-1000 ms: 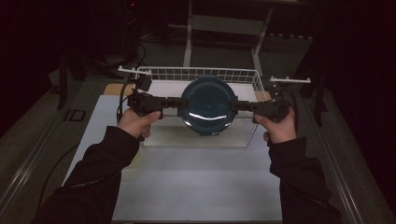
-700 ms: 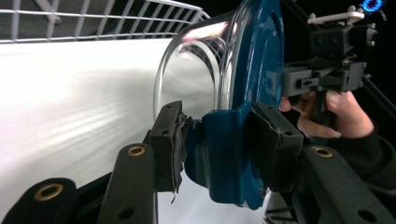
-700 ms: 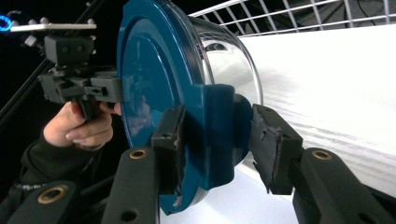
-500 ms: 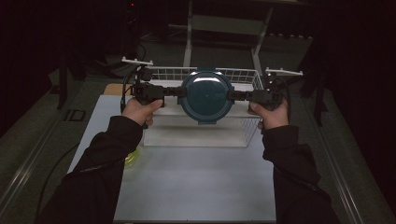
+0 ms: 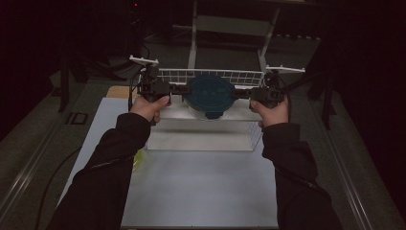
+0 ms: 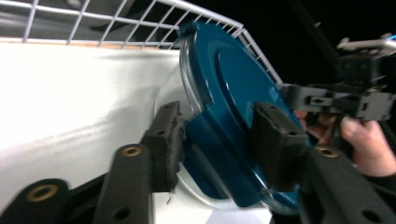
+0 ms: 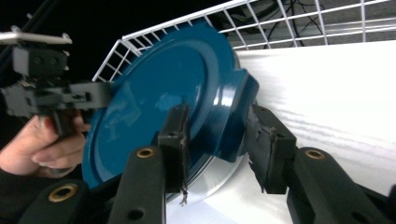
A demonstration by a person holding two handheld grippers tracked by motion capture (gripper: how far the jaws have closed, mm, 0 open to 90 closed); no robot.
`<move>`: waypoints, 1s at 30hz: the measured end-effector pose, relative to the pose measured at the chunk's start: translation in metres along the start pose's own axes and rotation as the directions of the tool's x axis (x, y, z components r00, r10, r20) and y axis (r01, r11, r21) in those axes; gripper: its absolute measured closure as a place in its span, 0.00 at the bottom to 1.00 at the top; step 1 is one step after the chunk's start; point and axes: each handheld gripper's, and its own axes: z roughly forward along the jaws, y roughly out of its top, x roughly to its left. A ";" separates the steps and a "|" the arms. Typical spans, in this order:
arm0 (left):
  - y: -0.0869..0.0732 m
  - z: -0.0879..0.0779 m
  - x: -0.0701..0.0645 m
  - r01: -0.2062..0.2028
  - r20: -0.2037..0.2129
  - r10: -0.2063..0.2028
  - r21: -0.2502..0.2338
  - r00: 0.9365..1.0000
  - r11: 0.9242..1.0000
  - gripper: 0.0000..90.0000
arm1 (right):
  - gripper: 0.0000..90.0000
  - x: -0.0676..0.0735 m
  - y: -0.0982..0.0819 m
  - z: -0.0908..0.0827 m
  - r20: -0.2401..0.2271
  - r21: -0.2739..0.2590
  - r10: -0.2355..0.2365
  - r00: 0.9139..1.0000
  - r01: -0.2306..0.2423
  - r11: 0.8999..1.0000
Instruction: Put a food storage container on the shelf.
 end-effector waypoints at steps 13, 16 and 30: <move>-0.001 -0.008 -0.013 -0.108 -0.045 0.106 -0.039 0.993 0.993 0.52 | 0.67 0.007 0.001 -0.007 0.029 -0.013 -0.029 0.999 0.029 0.999; -0.005 -0.016 -0.018 -0.141 -0.049 0.138 -0.070 0.989 0.988 0.48 | 0.66 0.011 -0.002 -0.013 0.026 -0.022 -0.053 0.998 0.054 0.998; -0.050 -0.052 -0.027 -0.295 -0.079 0.288 -0.114 0.954 0.949 0.18 | 0.81 0.035 -0.045 -0.018 -0.080 0.002 -0.162 0.984 0.163 0.987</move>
